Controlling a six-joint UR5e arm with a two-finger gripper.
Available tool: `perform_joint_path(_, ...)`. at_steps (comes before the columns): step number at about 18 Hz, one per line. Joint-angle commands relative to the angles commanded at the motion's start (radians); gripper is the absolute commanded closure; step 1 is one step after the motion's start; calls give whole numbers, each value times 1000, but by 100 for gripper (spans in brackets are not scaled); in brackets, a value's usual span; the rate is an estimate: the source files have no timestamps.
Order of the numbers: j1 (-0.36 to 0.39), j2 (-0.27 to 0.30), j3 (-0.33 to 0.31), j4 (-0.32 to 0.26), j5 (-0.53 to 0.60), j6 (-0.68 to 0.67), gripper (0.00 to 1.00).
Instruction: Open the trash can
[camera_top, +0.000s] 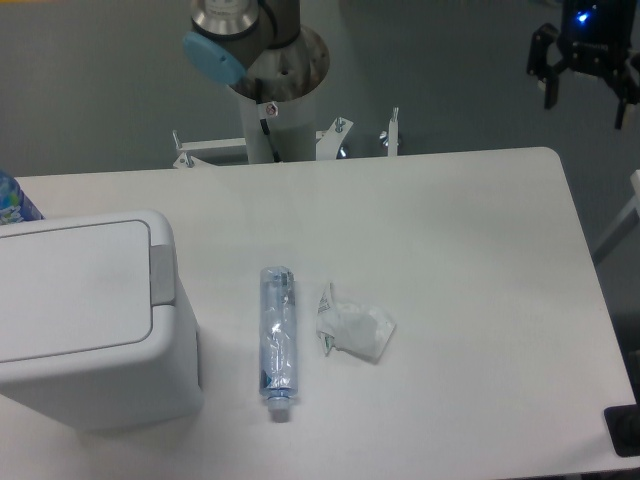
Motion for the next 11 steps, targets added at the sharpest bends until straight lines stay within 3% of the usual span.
perform_joint_path(8,-8,-2,2,5,0,-5,0)
perform_joint_path(11,-40,-8,-3,67,5,-136,0)
